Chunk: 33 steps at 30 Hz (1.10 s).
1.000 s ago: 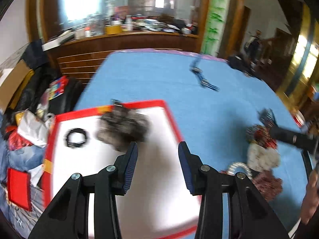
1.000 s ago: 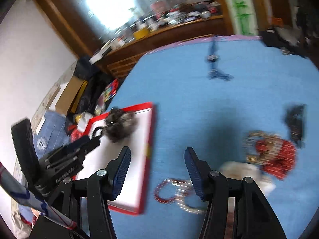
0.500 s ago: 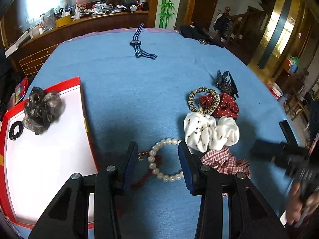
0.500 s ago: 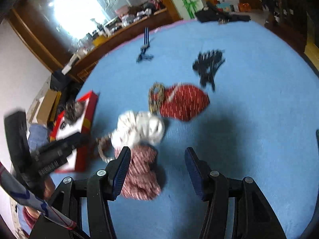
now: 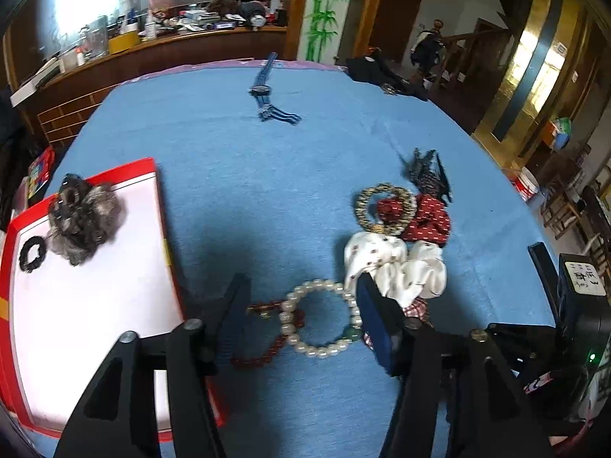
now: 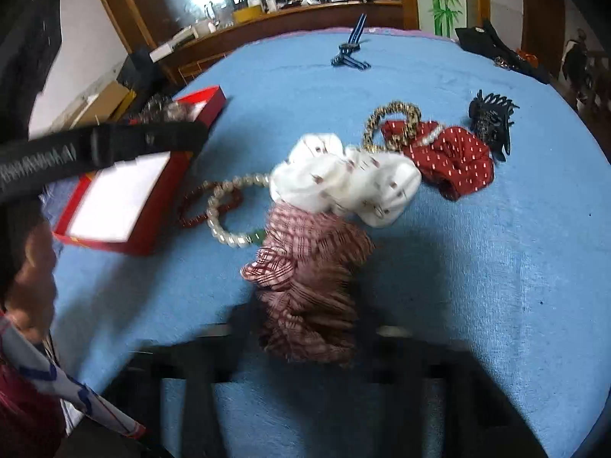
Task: Organize jewelry
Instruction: 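Grasp the white polka-dot scrunchie with the left tool while the right grasps the red plaid scrunchie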
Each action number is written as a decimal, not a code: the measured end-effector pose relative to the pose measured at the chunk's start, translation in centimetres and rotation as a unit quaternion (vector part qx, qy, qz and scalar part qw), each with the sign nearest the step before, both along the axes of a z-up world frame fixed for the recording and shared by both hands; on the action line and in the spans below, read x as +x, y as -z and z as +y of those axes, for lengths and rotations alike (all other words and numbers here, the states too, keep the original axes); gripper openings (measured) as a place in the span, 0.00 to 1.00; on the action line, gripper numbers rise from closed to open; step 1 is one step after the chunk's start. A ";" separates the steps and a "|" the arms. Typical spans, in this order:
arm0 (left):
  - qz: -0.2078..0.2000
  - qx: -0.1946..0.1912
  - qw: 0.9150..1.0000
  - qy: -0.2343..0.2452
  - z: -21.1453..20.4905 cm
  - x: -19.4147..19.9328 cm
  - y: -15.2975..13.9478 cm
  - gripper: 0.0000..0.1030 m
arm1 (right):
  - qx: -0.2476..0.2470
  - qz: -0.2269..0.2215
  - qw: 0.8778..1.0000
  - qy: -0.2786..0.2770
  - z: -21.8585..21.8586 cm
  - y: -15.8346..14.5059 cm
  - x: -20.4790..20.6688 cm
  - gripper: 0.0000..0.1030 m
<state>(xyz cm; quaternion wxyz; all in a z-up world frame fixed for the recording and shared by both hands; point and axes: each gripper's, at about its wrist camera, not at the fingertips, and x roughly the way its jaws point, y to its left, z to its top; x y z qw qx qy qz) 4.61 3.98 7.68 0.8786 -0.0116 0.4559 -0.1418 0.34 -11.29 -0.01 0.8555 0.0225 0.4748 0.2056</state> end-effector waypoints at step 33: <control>-0.056 0.041 0.997 0.027 -7.5 -3.4 2.5 0.12 | 0.047 -0.046 0.993 0.100 -9.7 -1.9 -4.8 0.16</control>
